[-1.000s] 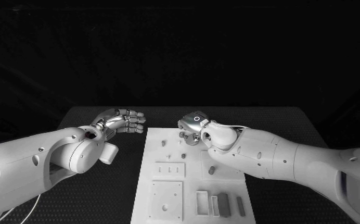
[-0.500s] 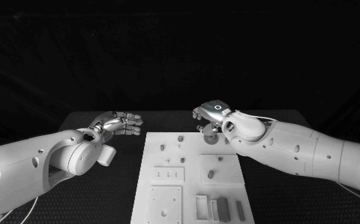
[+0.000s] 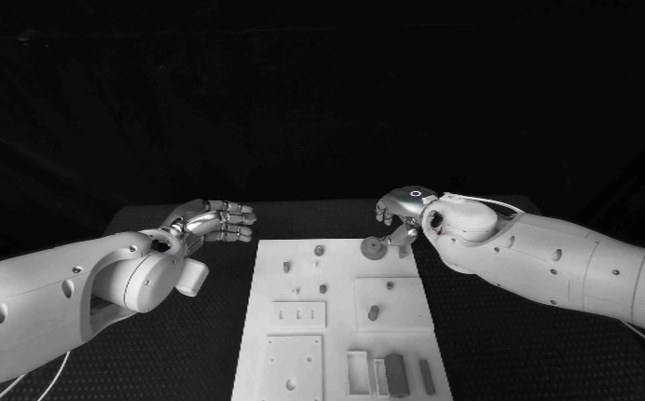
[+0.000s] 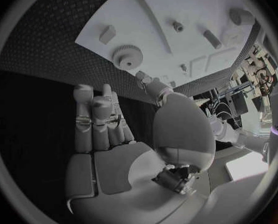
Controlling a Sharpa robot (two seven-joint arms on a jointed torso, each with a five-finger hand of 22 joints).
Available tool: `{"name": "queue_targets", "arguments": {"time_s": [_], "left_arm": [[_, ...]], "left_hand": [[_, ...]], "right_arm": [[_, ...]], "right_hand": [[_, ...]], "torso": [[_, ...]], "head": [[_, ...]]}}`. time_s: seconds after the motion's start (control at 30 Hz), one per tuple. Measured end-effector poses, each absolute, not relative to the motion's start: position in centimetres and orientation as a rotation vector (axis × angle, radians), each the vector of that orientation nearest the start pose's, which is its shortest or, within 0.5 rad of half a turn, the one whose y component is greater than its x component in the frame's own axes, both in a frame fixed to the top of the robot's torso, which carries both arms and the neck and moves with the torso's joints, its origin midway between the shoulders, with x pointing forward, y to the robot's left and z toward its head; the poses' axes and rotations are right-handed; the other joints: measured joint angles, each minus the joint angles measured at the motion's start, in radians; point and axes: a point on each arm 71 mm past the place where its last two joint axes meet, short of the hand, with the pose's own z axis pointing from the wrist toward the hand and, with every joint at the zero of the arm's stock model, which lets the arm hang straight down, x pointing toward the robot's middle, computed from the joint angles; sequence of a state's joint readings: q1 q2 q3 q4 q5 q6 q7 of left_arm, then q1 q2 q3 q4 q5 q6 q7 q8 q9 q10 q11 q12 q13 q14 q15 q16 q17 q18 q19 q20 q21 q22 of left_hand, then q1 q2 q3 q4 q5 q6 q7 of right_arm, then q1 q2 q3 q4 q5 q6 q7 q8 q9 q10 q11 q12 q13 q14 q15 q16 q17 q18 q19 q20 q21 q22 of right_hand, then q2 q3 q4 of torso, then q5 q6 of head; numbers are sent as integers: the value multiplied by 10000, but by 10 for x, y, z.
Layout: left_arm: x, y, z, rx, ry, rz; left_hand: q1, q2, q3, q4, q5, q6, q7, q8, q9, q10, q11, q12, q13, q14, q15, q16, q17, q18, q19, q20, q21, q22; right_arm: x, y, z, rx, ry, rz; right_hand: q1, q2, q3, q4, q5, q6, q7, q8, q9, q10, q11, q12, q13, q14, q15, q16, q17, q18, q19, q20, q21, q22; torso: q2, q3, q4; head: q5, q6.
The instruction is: Assemble the parts on the task board
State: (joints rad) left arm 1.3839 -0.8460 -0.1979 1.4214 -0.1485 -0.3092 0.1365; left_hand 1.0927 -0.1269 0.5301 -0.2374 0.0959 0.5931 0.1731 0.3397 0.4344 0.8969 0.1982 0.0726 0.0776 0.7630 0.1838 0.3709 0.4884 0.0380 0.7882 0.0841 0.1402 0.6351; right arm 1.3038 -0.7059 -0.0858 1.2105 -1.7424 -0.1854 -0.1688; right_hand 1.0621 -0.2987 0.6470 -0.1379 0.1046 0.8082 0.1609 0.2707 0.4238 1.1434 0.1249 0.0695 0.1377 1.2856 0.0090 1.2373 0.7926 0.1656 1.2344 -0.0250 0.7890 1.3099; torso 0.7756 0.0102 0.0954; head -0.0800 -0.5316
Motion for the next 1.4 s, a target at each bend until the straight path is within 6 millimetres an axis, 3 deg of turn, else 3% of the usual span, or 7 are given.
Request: {"name": "queue_targets", "arguments": {"time_s": [0.57, 0.7, 0.87, 1.0, 1.07, 1.2, 1.4], "left_arm": [[520, 246, -164, -10013, 16379, -12045], [520, 245, -164, -10005, 16389, -12059], [520, 244, -164, -9996, 16401, -12076], [520, 244, -164, -9991, 16408, -12085], [520, 244, -164, -9991, 16410, -12088], [519, 244, -163, -9989, 16417, -12101], [518, 243, -163, -9978, 16452, -12144]], "left_hand": [[0, 0, 0, 0, 0, 0, 0, 0, -1, 0, 0, 0, 1, 0, 0, 0, 9, -1, 0, 0, 0, 8], [0, 0, 0, 0, 0, 0, 0, 0, -1, 0, 0, 0, 1, 0, 0, 0, 8, -1, 0, 0, 0, 8], [0, 0, 0, 0, 0, 0, 0, 0, -1, 0, 0, 0, 1, 0, 0, 0, 18, -1, 0, 0, 0, 8], [0, 0, 0, 0, 0, 0, 0, 0, -1, 0, 0, 0, 1, 0, 0, 0, 17, -1, 0, 0, 0, 7], [0, 0, 0, 0, 0, 0, 0, 0, -1, 0, -1, 0, 1, 0, 0, 0, 17, -1, 0, 0, 0, 7], [0, 0, 0, 0, 0, 0, 0, 0, -1, 0, -1, 0, 2, 0, 0, 0, 17, 0, 0, 0, 0, 7], [0, 0, 0, 0, 0, 0, 0, 0, -1, 1, -1, 0, -3, 0, 0, 0, 22, 0, 0, 0, 0, 14]], "right_arm": [[557, -220, -194, -4085, 17231, 2250], [557, -218, -197, -4148, 17271, 2293], [557, -216, -200, -4212, 17237, 2392], [558, -217, -200, -4221, 17192, 2415], [558, -216, -200, -4233, 17183, 2429], [560, -215, -200, -4249, 17175, 2429], [561, -216, -201, -4241, 17183, 2399]], "right_hand": [[147, 146, 156, 39, 0, 135, -7, 110, 54, 166, -156, 131, 205, 12, -12, 94, -70, -2, 8, -5, -9, 0], [231, 173, 156, 39, 0, 218, 1, 175, 89, 562, -287, 393, 456, 62, -199, 125, -90, -1, 45, -36, -9, 0], [371, 313, 156, 39, 0, 276, -57, 281, 136, 1311, -661, 1072, 1497, 91, -597, 125, -141, -2, 115, -69, -9, 0], [481, 424, 56, -61, 0, 268, -170, 307, 177, 1477, -872, 2039, 3217, 133, -771, 199, -163, 66, 210, -93, 5, 0], [487, 496, -57, -174, 0, 281, -319, 342, 193, 723, -1086, 3980, 6203, 114, -939, 311, -154, 282, 279, -85, 53, 0], [433, 623, 71, -149, 0, 246, -353, 342, 168, 81, -1093, 5810, 8852, 162, -1024, 563, -12, 376, 363, -108, 316, 0], [423, 634, 113, -112, 0, 246, -354, 251, 118, -72, -1105, 6750, 9994, 161, -1027, 772, 98, 416, 363, -108, 553, 0]], "torso": [[-3, -38, 20], [-7, -42, 17], [-8, -43, 20], [-9, -49, 24], [-11, -56, 23], [-11, -56, 21], [-9, -50, 19]], "head": [[-62, -129], [-59, -147], [-60, -162], [-61, -187], [-61, -194], [-50, -209], [-30, -243]]}}
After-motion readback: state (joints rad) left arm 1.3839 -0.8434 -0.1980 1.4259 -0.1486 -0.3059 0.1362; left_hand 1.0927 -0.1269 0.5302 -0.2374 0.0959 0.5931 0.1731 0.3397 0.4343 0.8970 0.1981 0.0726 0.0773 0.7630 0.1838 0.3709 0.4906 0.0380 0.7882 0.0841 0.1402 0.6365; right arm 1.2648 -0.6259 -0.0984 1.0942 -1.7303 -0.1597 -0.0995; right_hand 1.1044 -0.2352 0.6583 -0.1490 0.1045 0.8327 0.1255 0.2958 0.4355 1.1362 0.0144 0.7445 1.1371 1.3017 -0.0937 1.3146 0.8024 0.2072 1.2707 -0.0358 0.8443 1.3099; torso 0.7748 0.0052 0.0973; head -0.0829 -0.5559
